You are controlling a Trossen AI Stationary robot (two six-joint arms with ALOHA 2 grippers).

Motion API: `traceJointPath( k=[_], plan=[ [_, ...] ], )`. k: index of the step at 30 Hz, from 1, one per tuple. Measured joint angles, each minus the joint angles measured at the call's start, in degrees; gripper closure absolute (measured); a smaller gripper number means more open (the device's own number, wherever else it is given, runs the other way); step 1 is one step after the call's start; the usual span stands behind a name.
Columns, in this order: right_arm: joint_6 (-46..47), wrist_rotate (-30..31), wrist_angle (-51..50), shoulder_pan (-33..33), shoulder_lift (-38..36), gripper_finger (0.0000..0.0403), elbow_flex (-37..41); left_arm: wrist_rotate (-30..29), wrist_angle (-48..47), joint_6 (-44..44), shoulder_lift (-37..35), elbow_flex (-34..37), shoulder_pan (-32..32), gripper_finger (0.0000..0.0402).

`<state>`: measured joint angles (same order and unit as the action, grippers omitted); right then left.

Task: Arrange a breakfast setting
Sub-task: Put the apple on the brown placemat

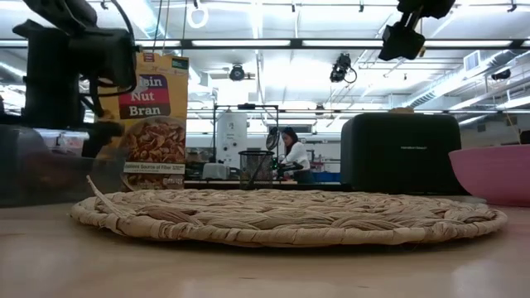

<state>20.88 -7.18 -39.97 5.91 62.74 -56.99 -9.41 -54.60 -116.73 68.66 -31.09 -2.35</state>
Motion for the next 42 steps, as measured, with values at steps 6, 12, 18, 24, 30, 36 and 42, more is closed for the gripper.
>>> traceJointPath(
  k=[6,12,18,24,30,36,42],
  plan=[
    [-2.3,0.0,0.6,0.0,0.0,0.0037,0.0,-3.3,0.9,-2.4,1.3,0.9,0.3,0.0014],
    [-3.5,0.0,0.5,-0.2,-0.1,0.0043,-0.4,-5.8,2.2,-1.1,1.5,-0.2,0.3,0.0062],
    [-5.7,1.7,-0.6,-0.2,-0.3,0.0047,-4.8,-8.4,-1.6,2.2,1.1,-5.5,0.3,0.0069],
    [-8.7,5.2,-0.8,1.4,-0.4,0.0049,-8.8,-14.3,-8.9,12.9,0.1,-17.4,-1.7,0.0069],
    [-6.8,9.6,-0.2,4.6,-0.2,0.0049,-9.1,-26.5,-13.4,30.2,-1.5,-30.4,-5.5,0.0069],
    [-1.8,16.2,8.8,9.5,1.5,0.0055,-9.1,-42.2,7.9,56.0,-5.4,-29.8,-12.8,0.0069],
    [0.8,23.5,18.7,13.7,6.9,0.0055,-9.1,-41.5,49.0,80.8,-6.7,-14.1,-15.5,0.0069]
  ],
)
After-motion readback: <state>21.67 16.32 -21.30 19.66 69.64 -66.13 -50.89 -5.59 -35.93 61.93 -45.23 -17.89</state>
